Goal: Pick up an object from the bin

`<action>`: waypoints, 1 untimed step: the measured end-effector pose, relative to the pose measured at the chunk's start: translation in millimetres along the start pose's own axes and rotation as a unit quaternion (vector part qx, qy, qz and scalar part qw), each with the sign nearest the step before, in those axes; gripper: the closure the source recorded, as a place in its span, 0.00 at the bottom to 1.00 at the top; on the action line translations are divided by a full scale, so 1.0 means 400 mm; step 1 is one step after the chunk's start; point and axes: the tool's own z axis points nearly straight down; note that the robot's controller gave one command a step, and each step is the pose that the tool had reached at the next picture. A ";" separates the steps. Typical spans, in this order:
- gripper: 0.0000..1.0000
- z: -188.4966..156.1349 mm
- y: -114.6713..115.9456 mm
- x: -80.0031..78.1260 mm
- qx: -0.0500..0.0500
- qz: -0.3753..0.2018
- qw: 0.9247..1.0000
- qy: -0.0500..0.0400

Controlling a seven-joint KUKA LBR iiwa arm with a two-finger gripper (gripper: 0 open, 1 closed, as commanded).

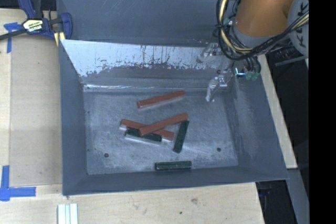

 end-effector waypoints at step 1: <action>0.00 -0.013 0.000 -0.003 0.000 0.000 1.000 -0.004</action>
Offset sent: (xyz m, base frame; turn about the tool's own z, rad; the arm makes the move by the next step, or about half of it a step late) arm -0.0121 0.1039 -0.1596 -0.1096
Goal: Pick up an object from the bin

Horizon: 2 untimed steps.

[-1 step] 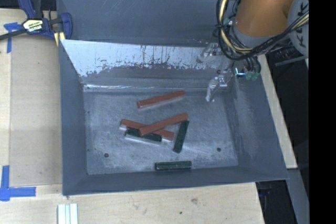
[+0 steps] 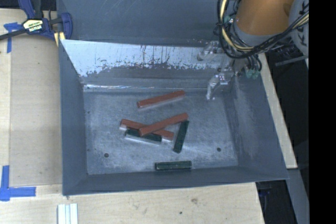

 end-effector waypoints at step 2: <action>0.00 0.183 0.237 0.042 -0.002 -0.074 0.997 0.000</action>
Offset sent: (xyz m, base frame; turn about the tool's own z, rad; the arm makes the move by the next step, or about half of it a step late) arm -0.0165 0.0915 -0.0750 -0.1424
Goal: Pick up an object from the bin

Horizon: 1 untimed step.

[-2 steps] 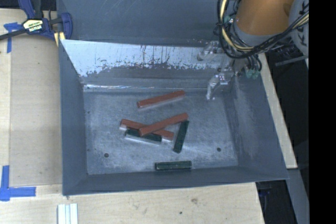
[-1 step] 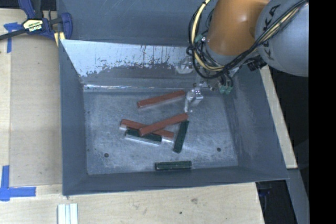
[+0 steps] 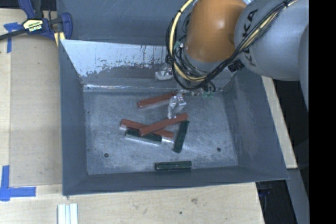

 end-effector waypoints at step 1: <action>0.00 0.101 0.017 0.061 0.001 0.017 1.000 0.002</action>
Offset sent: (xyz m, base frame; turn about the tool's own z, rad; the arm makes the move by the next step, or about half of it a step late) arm -0.0358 0.0234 -0.0918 -0.0358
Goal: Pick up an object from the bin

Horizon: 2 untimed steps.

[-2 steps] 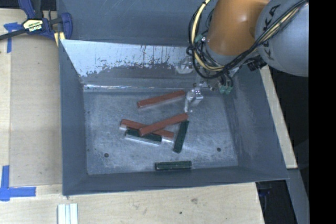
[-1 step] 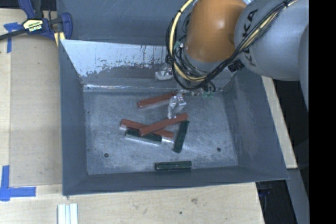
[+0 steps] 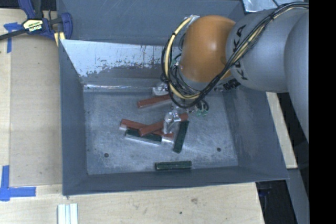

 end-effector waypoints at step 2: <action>1.00 0.088 0.040 -0.017 0.001 -0.032 0.999 -0.023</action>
Offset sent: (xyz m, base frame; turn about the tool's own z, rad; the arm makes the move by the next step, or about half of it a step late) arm -0.0188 0.0295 -0.0511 0.0498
